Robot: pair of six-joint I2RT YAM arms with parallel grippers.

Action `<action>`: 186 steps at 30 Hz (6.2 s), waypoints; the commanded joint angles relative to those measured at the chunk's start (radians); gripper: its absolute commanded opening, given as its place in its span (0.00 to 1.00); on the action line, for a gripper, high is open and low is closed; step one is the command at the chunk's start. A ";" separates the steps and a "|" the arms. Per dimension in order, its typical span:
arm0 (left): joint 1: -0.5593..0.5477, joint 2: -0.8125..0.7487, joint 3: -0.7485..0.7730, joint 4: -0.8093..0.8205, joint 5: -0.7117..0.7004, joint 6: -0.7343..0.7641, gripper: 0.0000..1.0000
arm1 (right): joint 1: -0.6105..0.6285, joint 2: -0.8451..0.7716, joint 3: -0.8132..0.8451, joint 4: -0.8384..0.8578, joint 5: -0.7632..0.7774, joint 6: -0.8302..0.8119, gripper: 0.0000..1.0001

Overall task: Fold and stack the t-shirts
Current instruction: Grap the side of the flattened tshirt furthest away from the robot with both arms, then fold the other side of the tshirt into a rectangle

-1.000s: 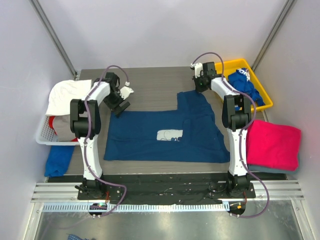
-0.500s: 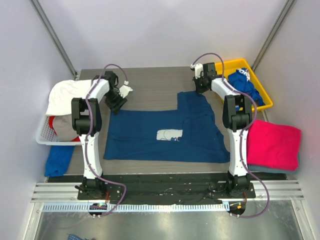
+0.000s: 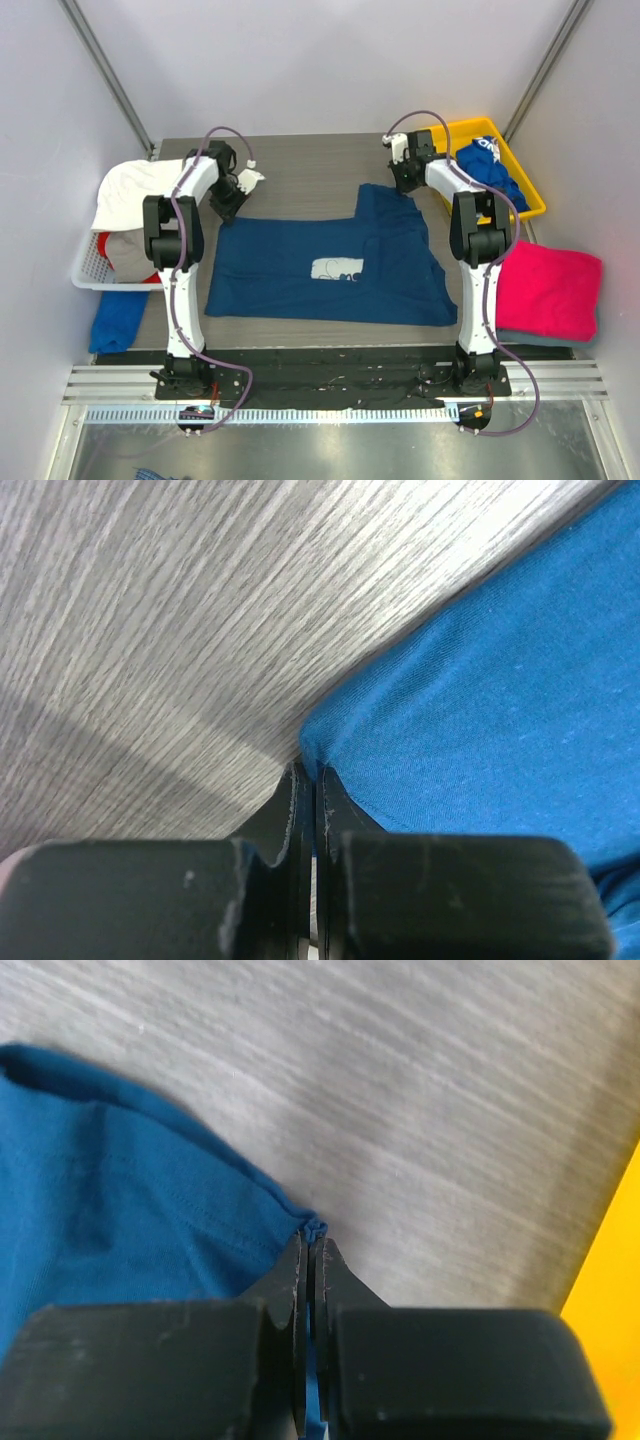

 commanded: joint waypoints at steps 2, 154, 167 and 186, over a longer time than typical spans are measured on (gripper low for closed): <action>-0.026 -0.081 0.002 0.002 -0.033 -0.041 0.00 | -0.003 -0.129 -0.008 -0.020 0.027 0.000 0.01; -0.157 -0.448 -0.570 -0.107 -0.064 -0.312 0.64 | 0.095 -1.094 -0.836 -0.590 0.003 -0.187 0.01; -0.166 -0.348 -0.513 -0.091 -0.176 -0.334 0.68 | 0.124 -1.107 -0.811 -0.646 0.004 -0.187 0.01; -0.178 -0.263 -0.440 -0.107 -0.228 -0.360 0.72 | 0.152 -1.127 -0.822 -0.724 -0.004 -0.198 0.01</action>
